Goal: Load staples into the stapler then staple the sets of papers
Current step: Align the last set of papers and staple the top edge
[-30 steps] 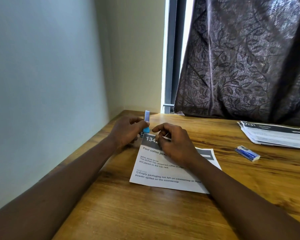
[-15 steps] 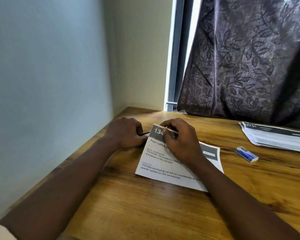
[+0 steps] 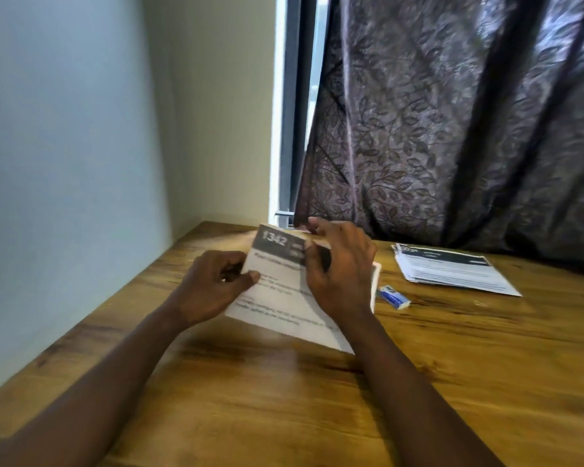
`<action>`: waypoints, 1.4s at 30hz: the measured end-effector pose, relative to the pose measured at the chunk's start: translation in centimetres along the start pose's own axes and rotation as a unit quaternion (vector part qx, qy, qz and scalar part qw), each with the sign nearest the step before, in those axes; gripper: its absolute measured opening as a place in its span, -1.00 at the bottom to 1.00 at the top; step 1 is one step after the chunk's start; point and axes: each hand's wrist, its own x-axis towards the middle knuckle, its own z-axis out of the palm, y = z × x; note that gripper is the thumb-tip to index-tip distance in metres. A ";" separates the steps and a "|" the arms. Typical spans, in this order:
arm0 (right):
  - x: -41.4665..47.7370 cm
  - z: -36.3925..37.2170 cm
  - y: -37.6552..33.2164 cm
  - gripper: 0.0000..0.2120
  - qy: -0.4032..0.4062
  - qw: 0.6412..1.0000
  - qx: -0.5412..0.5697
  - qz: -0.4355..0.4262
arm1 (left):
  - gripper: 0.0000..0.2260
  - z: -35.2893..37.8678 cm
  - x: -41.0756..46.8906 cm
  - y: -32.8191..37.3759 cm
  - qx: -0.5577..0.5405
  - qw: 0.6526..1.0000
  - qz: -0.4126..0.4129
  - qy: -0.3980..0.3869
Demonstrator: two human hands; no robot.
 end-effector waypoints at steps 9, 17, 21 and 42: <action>-0.6 -12.2 14.8 -0.62 0.062 0.973 -0.140 0.175 | -0.84 5.8 5.4 4.6 -0.160 0.981 -0.021 0.109; -2.0 -18.8 23.5 -0.42 -0.094 0.862 -0.239 0.436 | -0.96 17.5 14.6 9.3 -0.242 0.958 -0.137 0.064; -1.5 -18.7 24.7 -0.35 -0.139 0.853 -0.240 0.442 | -0.90 22.8 19.1 9.8 -0.200 0.960 -0.191 0.036; -0.8 -17.8 27.3 -0.61 -0.122 0.870 -0.288 0.382 | -0.32 26.9 20.1 8.2 0.292 0.952 -0.075 -0.048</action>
